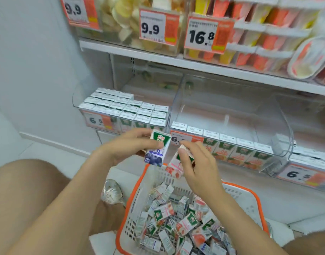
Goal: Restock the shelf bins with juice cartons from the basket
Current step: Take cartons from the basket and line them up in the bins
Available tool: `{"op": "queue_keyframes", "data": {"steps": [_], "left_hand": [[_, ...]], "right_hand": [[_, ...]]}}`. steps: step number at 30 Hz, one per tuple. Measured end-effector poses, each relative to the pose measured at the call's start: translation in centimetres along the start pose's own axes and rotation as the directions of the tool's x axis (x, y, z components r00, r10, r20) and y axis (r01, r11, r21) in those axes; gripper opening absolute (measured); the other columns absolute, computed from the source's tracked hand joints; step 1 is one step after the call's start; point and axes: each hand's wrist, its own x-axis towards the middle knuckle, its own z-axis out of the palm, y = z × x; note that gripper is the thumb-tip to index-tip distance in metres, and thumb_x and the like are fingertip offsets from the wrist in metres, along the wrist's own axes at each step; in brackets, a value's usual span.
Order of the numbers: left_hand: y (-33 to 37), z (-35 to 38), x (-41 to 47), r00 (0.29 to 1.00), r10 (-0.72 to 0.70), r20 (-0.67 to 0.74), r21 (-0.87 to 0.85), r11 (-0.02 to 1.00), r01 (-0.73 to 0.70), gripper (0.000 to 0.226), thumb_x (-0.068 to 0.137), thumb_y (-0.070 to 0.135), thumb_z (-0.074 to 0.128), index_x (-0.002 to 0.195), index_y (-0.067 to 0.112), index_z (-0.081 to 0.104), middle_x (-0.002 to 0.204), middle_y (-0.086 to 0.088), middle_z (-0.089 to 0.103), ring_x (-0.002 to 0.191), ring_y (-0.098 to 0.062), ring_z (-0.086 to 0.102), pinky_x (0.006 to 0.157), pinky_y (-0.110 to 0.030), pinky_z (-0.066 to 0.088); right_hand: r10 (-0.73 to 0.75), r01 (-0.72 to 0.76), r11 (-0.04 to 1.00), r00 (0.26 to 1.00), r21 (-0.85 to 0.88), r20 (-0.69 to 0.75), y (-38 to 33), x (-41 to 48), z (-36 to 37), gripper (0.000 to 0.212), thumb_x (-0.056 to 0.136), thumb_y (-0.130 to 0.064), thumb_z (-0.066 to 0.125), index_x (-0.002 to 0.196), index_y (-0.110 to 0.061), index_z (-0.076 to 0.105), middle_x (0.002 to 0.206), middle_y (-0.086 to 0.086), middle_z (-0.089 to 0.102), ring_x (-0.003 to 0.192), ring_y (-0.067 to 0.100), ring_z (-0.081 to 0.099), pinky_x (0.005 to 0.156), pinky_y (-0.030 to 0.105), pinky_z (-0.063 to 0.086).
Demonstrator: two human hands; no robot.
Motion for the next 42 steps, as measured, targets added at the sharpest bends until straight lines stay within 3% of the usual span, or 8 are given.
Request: {"op": "queue_keyframes", "data": {"steps": [4, 9, 16, 24, 29, 34, 38, 42], "left_hand": [[4.1, -5.2, -1.0, 0.995, 0.080, -0.061, 0.075, 0.994, -0.075, 0.033, 0.088, 0.029, 0.079, 0.116, 0.013, 0.075, 0.113, -0.011, 0.078, 0.100, -0.028, 0.071, 0.092, -0.045, 0.050], [6.3, -10.2, -0.4, 0.935, 0.179, -0.306, 0.180, 0.975, -0.128, 0.019, 0.095, 0.023, 0.076, 0.113, 0.019, 0.073, 0.102, -0.001, 0.081, 0.098, -0.023, 0.076, 0.091, -0.043, 0.058], [4.6, -13.2, 4.1, 0.822, 0.312, -0.476, 0.581, 0.813, 0.027, 0.021, 0.092, 0.032, 0.077, 0.106, 0.020, 0.068, 0.097, 0.002, 0.071, 0.087, -0.019, 0.070, 0.061, -0.025, 0.044], [3.9, -15.4, 6.9, 0.811, 0.257, -0.526, 0.578, 0.807, 0.119, 0.017, 0.097, 0.025, 0.073, 0.099, 0.017, 0.058, 0.096, -0.007, 0.062, 0.068, -0.012, 0.058, 0.041, -0.018, 0.038], [3.7, -16.1, 6.9, 0.815, 0.196, -0.545, 0.576, 0.794, 0.195, 0.023, 0.096, 0.034, 0.073, 0.090, 0.020, 0.055, 0.088, -0.005, 0.059, 0.069, -0.016, 0.055, 0.049, -0.023, 0.032], [4.4, -15.1, 6.7, 0.842, 0.193, -0.504, 0.489, 0.867, 0.094, 0.024, 0.094, 0.031, 0.075, 0.109, 0.014, 0.067, 0.100, -0.007, 0.068, 0.080, -0.028, 0.068, 0.052, -0.027, 0.044], [5.2, -13.9, 6.1, 0.861, 0.200, -0.467, 0.443, 0.896, 0.032, 0.029, 0.091, 0.031, 0.080, 0.114, 0.019, 0.066, 0.104, -0.003, 0.072, 0.088, -0.025, 0.073, 0.070, -0.045, 0.064], [6.8, -11.5, 5.2, 0.904, 0.175, -0.391, 0.341, 0.940, -0.035, 0.037, 0.088, 0.033, 0.084, 0.107, 0.016, 0.056, 0.094, -0.004, 0.077, 0.088, -0.027, 0.076, 0.078, -0.054, 0.063]], "right_hand": [[0.016, -0.010, 0.993, 0.999, 0.117, -0.049, -3.8, 2.5, -1.0, 0.033, 0.108, -0.040, 0.051, 0.132, -0.021, 0.064, 0.118, -0.012, 0.064, 0.110, 0.001, 0.057, 0.093, 0.014, 0.041], [0.024, 0.000, 0.972, 0.995, 0.236, -0.099, -7.9, 7.3, -0.6, 0.028, 0.107, -0.040, 0.054, 0.131, -0.027, 0.060, 0.117, -0.010, 0.067, 0.099, 0.010, 0.062, 0.083, 0.027, 0.048], [0.024, -0.018, 0.997, 0.995, -0.070, 0.094, -8.0, 19.6, 4.1, 0.035, 0.106, -0.028, 0.058, 0.140, -0.023, 0.056, 0.131, 0.004, 0.067, 0.121, 0.027, 0.053, 0.089, 0.033, 0.037], [0.166, -0.064, 0.965, 0.901, -0.256, 0.400, -6.0, 27.6, 10.7, 0.031, 0.102, -0.029, 0.066, 0.127, -0.012, 0.072, 0.124, 0.016, 0.070, 0.114, 0.037, 0.063, 0.092, 0.043, 0.053], [0.192, -0.061, 0.969, 0.794, -0.238, 0.577, -4.1, 28.6, 12.5, 0.032, 0.108, -0.025, 0.048, 0.099, -0.003, 0.070, 0.099, 0.013, 0.071, 0.091, 0.032, 0.063, 0.088, 0.041, 0.053], [0.230, -0.036, 0.950, 0.750, -0.310, 0.621, -3.8, 28.6, 11.7, 0.034, 0.106, -0.015, 0.038, 0.110, 0.003, 0.067, 0.115, 0.019, 0.070, 0.106, 0.038, 0.064, 0.091, 0.043, 0.052], [0.044, 0.038, 0.984, 0.896, -0.174, 0.441, -5.7, 26.9, 8.9, 0.042, 0.104, -0.015, 0.038, 0.140, -0.016, 0.060, 0.137, 0.009, 0.066, 0.129, 0.032, 0.057, 0.107, 0.043, 0.049], [0.059, -0.120, 0.967, 0.964, 0.227, 0.258, -7.0, 22.2, 4.0, 0.035, 0.099, -0.022, 0.041, 0.120, -0.028, 0.069, 0.097, -0.006, 0.077, 0.091, 0.020, 0.074, 0.082, 0.049, 0.063]]}}
